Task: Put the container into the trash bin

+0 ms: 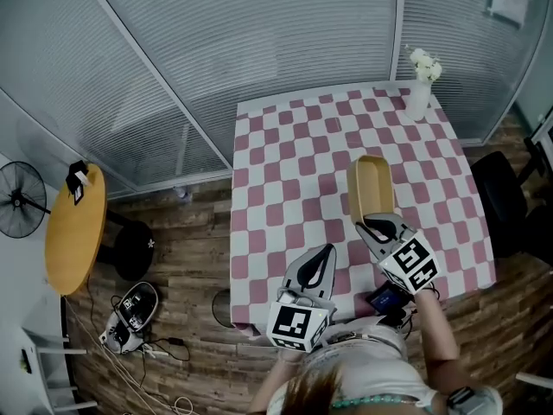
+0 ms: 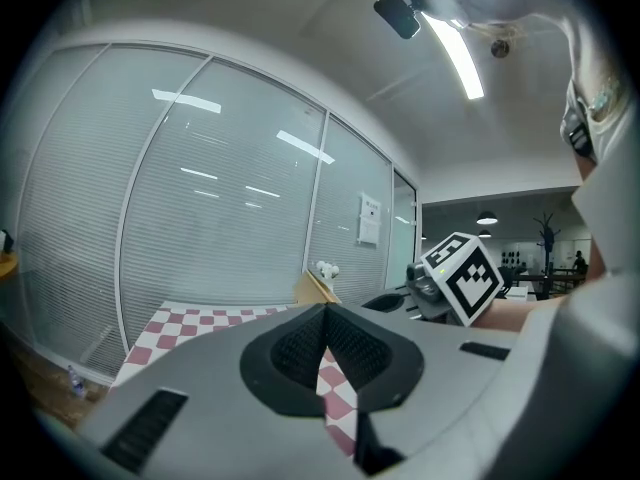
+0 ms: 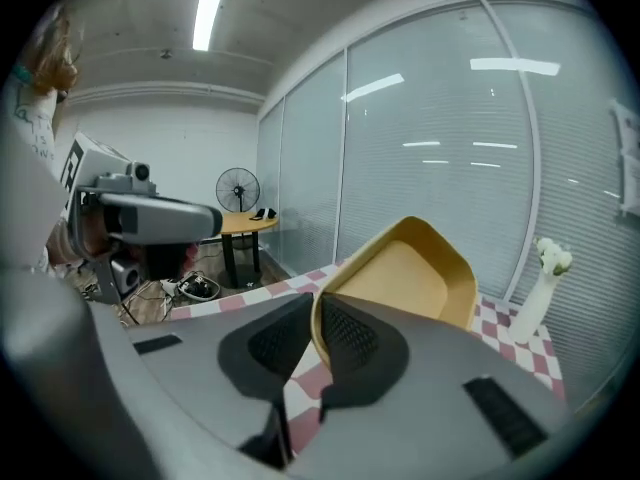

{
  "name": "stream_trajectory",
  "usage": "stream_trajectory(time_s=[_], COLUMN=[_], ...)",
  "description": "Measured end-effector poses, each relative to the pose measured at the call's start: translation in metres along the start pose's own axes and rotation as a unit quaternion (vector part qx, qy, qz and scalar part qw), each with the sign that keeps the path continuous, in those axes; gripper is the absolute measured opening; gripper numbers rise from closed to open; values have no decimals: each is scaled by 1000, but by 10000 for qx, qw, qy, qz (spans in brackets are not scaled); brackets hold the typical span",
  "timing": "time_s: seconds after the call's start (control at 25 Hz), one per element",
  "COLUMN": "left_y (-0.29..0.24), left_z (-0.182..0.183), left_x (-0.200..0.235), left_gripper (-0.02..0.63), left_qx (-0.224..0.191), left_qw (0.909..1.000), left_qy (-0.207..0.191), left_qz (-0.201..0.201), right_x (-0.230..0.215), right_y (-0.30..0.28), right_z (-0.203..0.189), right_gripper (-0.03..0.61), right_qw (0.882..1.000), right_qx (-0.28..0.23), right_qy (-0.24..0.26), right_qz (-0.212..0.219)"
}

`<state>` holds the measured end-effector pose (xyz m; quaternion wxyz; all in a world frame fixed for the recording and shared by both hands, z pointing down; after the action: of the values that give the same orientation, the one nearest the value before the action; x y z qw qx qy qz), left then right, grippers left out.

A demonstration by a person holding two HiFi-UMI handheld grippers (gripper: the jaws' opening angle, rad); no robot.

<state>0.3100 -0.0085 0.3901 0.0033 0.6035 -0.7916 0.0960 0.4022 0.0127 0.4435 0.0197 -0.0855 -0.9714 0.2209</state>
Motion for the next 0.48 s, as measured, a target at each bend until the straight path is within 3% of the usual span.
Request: stream_trajectory(time_s=[0.2, 0.48], left_y=[-1, -2], left_z=[6, 8], left_x=[-2, -8], left_gripper=[6, 6], left_qx=[-98, -90], left_qw=[9999, 9999], left_qy=[12, -111], left_qz=[28, 60], right_x=[10, 15], right_y=[20, 35], right_z=[30, 42], right_gripper=[20, 20], right_qw=[9990, 9976], right_qx=[-441, -680], right_qy=[91, 139], right_qz=[-53, -25])
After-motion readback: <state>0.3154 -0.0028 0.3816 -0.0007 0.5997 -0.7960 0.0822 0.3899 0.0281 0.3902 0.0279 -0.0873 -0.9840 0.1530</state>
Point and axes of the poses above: the fingertips, and each gripper's own axes: y backward along the fingers, x to its left, z out of its top, the point moved 1 cm from there along y, backward along the fingers, and after that the axes turned 10 degrees about z, right-handed, at the moved point
